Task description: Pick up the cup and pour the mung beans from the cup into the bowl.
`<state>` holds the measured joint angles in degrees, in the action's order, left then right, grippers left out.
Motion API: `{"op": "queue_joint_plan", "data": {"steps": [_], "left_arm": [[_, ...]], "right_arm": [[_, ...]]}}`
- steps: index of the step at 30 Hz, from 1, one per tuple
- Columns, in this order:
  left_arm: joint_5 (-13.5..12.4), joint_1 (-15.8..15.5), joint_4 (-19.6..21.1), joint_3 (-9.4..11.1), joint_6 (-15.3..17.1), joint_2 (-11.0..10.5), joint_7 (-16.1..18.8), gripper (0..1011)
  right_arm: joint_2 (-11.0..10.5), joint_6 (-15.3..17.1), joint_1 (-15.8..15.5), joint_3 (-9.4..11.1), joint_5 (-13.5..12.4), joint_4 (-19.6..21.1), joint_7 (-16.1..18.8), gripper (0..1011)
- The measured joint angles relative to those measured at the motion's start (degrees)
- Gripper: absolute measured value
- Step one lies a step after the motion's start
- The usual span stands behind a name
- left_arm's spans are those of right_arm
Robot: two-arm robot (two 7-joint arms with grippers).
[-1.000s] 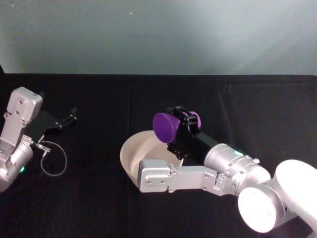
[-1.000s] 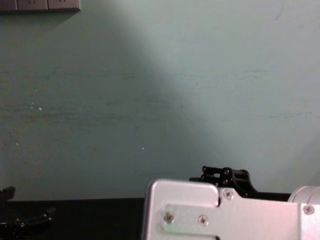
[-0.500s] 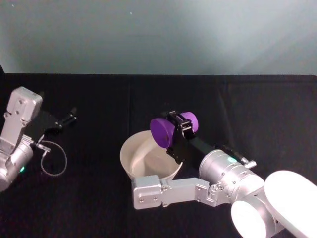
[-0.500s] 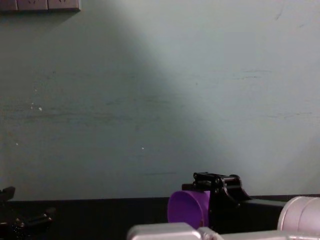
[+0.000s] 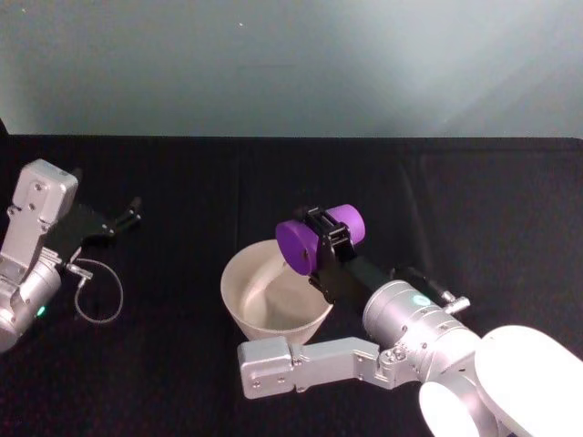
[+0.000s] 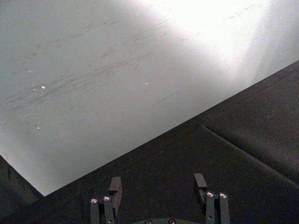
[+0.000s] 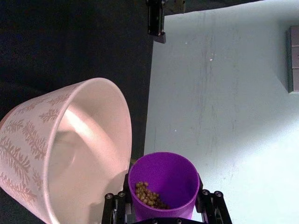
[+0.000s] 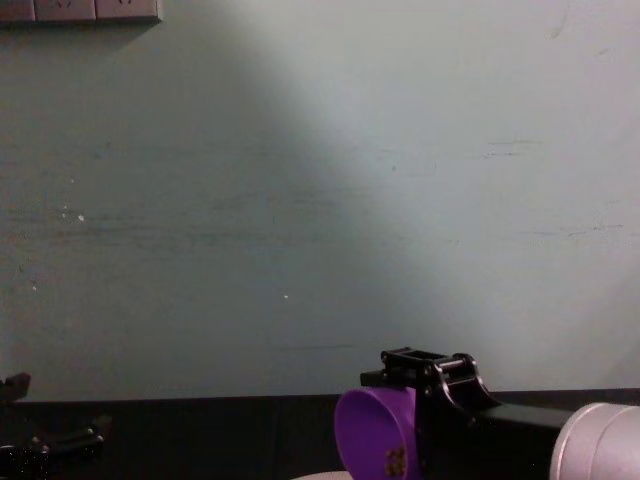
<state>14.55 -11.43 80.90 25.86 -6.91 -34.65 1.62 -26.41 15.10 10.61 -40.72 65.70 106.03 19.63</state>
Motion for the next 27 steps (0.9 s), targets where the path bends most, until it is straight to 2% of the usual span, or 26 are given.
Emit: {"op": "queue_joint_plan", "data": {"steps": [7,27], "left_arm": [[0.0,0.0,0.0,0.0,0.0,0.0,0.0,1000],[0.0,0.0,0.0,0.0,0.0,0.0,0.0,1000]], "right_arm": [[0.3,-0.2,-0.1,-0.2,2.3,-0.1,0.4,734],[0.6,-0.4,-0.4,-0.9,6.3,-0.3,0.9,735]]}}
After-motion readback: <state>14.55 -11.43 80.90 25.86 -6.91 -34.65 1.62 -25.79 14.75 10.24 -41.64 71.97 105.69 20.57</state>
